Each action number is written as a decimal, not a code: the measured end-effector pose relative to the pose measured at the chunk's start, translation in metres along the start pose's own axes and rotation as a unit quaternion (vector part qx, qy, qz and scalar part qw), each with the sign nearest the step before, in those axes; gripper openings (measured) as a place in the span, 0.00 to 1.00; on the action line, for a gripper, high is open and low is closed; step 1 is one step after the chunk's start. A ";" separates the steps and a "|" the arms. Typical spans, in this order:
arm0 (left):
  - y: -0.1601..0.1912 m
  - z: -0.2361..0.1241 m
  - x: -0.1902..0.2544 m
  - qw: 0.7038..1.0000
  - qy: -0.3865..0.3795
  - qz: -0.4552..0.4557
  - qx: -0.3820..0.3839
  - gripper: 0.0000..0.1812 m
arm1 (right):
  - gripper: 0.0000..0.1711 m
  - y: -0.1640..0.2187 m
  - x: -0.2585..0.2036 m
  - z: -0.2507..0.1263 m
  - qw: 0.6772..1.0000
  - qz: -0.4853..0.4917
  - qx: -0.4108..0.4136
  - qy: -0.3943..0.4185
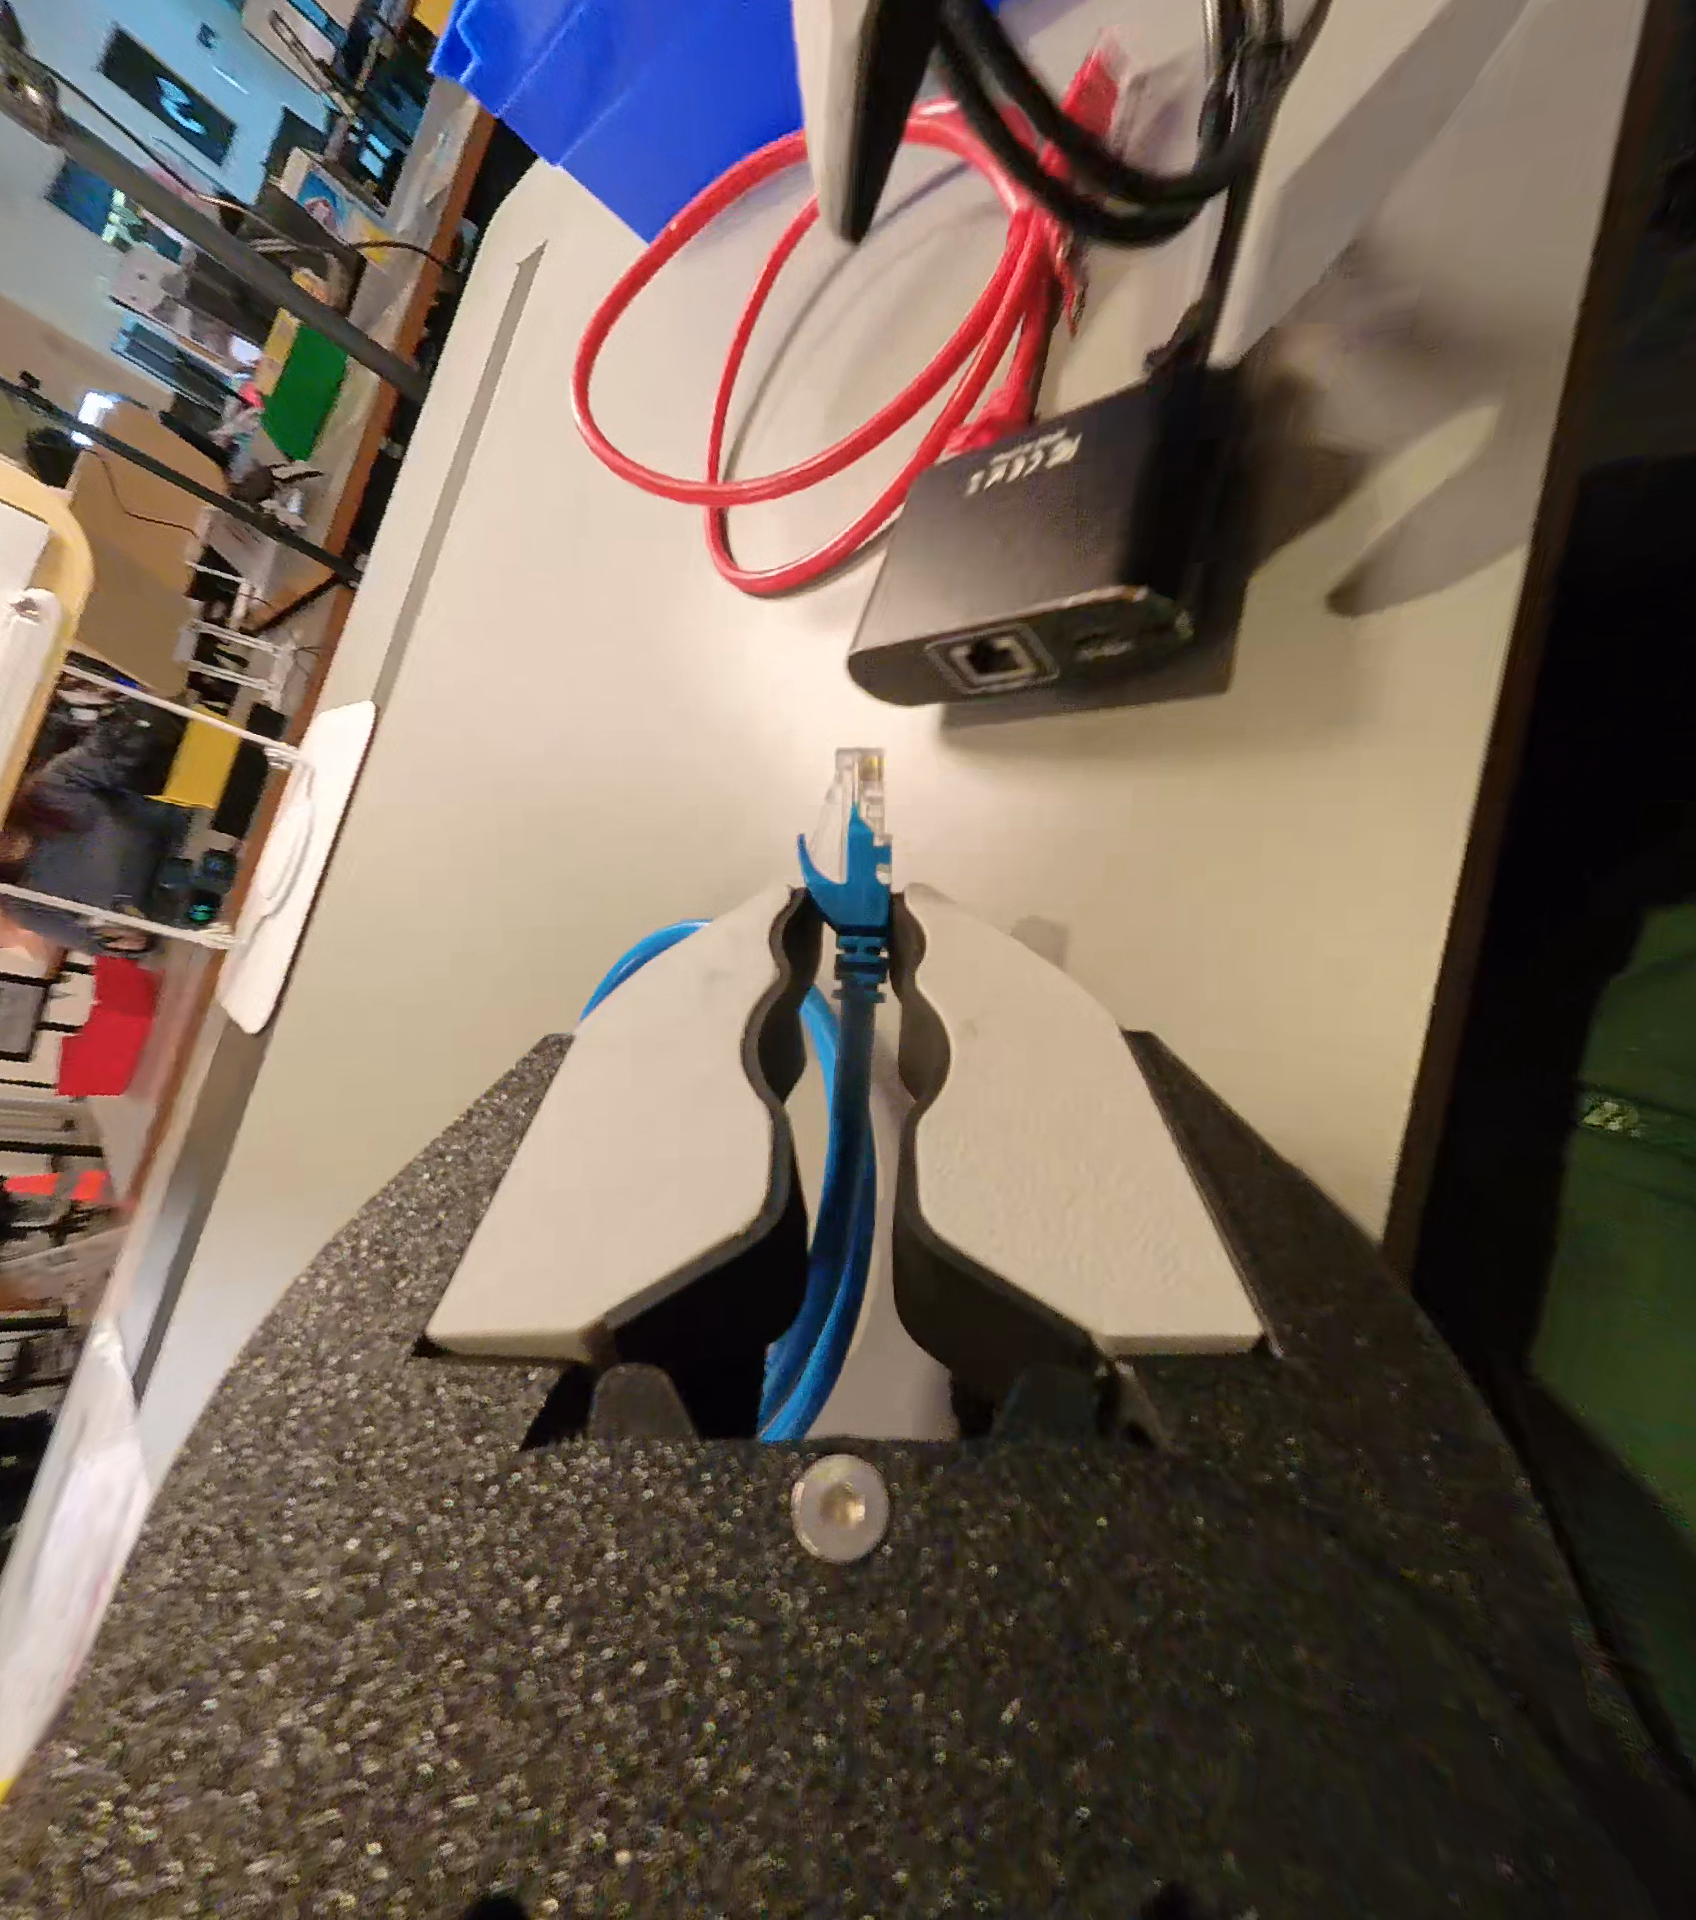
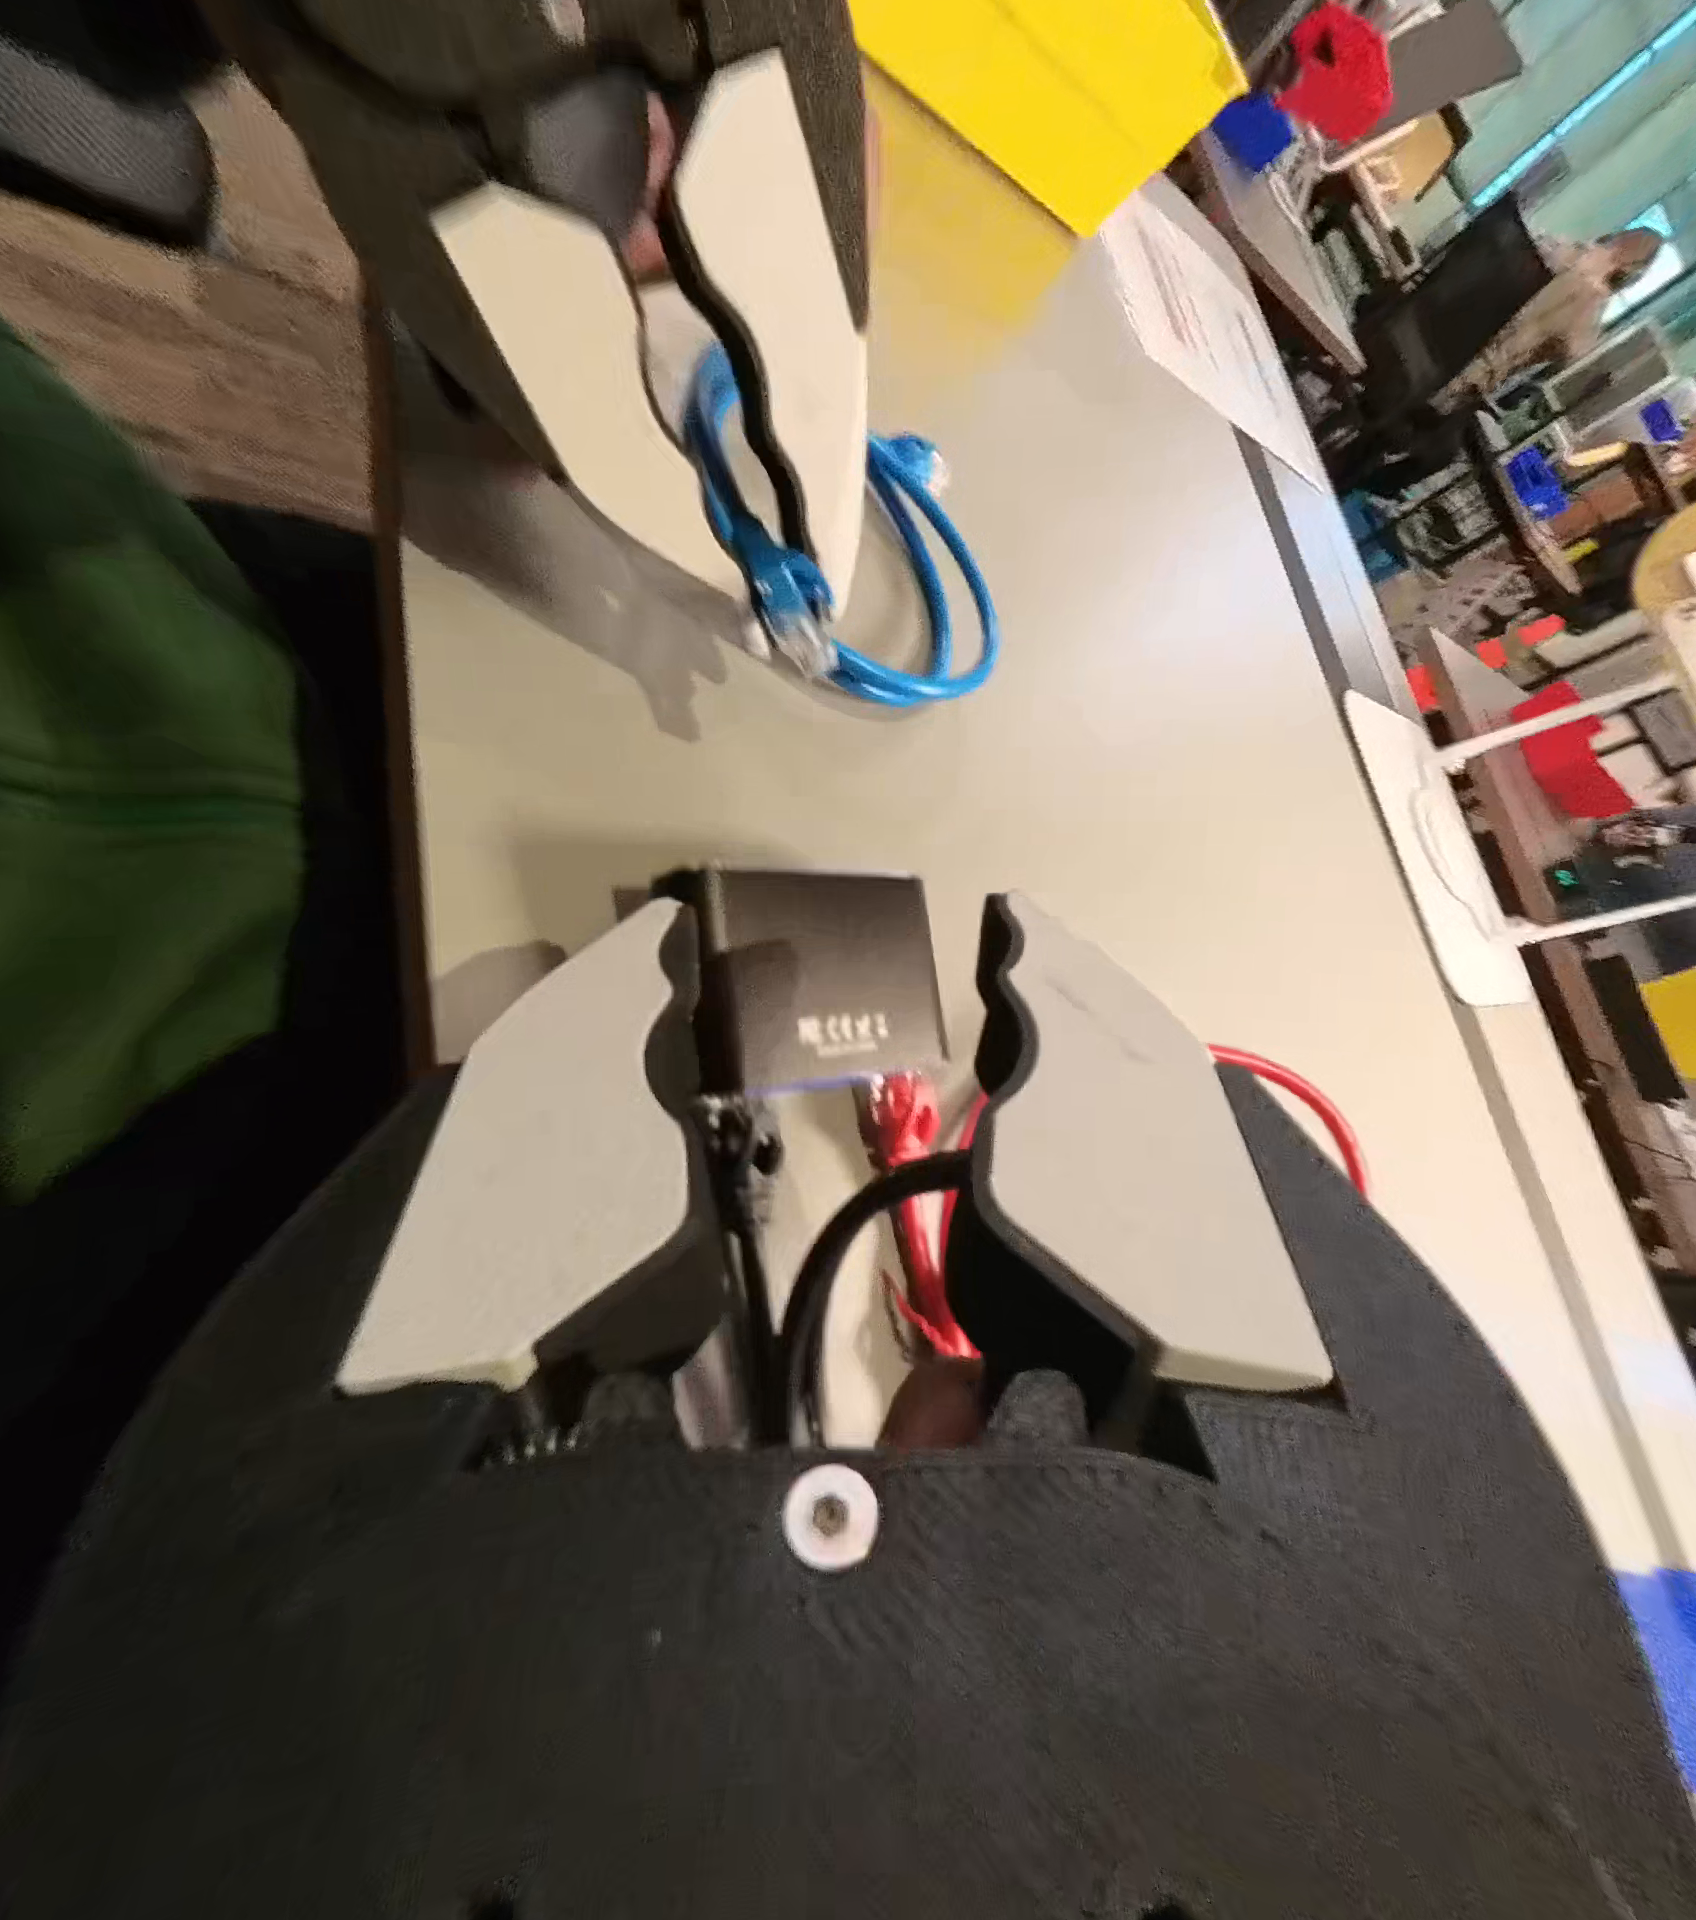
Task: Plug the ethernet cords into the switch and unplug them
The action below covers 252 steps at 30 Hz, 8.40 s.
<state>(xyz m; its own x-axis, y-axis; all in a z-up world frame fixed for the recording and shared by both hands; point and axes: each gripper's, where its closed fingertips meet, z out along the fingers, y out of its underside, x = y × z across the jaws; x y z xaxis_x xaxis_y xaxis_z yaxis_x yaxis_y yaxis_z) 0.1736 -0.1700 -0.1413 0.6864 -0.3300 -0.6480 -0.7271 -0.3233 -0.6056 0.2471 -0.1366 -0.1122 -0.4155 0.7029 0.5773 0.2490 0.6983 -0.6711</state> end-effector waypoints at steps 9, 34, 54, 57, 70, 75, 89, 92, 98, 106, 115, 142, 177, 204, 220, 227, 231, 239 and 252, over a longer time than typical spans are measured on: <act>0.008 0.012 -0.003 0.995 -0.053 0.086 -0.012 0.08 | 0.33 0.015 -0.021 0.028 0.983 0.072 -0.167 -0.009; -0.027 0.024 0.014 0.963 -0.158 0.201 -0.083 0.07 | 0.38 0.057 -0.021 -0.030 0.924 0.344 -0.096 0.138; -0.026 0.025 0.017 0.972 -0.143 0.168 -0.086 0.07 | 0.41 0.071 -0.033 -0.031 0.910 0.353 -0.152 0.154; -0.025 0.025 0.017 0.972 -0.142 0.165 -0.089 0.07 | 0.39 0.075 -0.033 -0.032 0.905 0.364 -0.154 0.157; -0.028 0.025 0.017 0.970 -0.151 0.166 -0.091 0.07 | 0.33 0.067 -0.043 -0.039 0.899 0.390 -0.139 0.141; -0.030 0.024 0.019 0.970 -0.151 0.170 -0.091 0.07 | 0.36 0.071 -0.042 -0.039 0.897 0.392 -0.143 0.147; -0.039 0.025 0.026 0.946 -0.169 0.243 -0.129 0.07 | 0.32 0.070 -0.033 -0.025 0.895 0.391 -0.155 0.151; -0.037 0.029 0.028 0.942 -0.150 0.259 -0.149 0.07 | 0.32 0.067 -0.029 -0.020 0.892 0.402 -0.143 0.151; -0.037 0.031 0.028 0.937 -0.141 0.274 -0.164 0.07 | 0.32 0.058 -0.030 -0.013 0.893 0.408 -0.127 0.141; -0.024 0.027 0.017 0.932 -0.164 0.251 -0.201 0.07 | 0.18 0.048 -0.030 -0.011 0.896 0.405 -0.105 0.146; -0.026 0.028 0.014 0.922 -0.190 0.283 -0.183 0.07 | 0.31 0.043 -0.035 -0.004 0.900 0.408 -0.092 0.122; -0.022 0.031 0.008 0.922 -0.181 0.319 -0.125 0.06 | 0.39 0.025 -0.035 0.005 0.908 0.413 -0.007 0.072; -0.024 0.022 0.015 0.974 -0.122 0.190 -0.010 0.07 | 0.32 0.030 -0.024 0.009 0.945 0.280 -0.048 0.161; -0.043 0.016 0.023 0.972 -0.109 0.209 0.017 0.07 | 0.16 0.044 -0.002 0.013 0.950 -0.090 -0.199 0.225; -0.029 0.015 0.020 0.973 -0.109 0.202 0.018 0.07 | 0.15 0.029 -0.012 0.024 0.956 -0.114 -0.176 0.204; -0.043 -0.007 0.007 0.977 -0.150 0.117 0.092 0.18 | 0.15 0.030 -0.001 0.024 0.958 -0.088 -0.191 0.195; -0.032 -0.030 -0.011 0.979 -0.164 0.042 0.110 0.18 | 0.15 0.030 0.005 0.022 0.957 -0.085 -0.196 0.196; 0.022 -0.059 -0.047 0.974 -0.179 -0.103 0.092 0.13 | 0.15 0.027 0.023 0.013 0.952 -0.077 -0.196 0.223; 0.043 -0.041 -0.042 0.980 -0.191 -0.049 -0.004 0.12 | 0.15 -0.027 0.152 -0.102 0.891 -0.007 -0.121 0.437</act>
<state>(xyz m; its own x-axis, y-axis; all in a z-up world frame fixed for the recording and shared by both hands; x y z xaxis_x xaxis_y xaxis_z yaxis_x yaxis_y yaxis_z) 0.1137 -0.2065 -0.1211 0.6985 0.0578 -0.7133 -0.6567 -0.3443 -0.6710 0.2664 -0.0345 0.0411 0.3943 0.4575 0.7970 0.4740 0.6417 -0.6029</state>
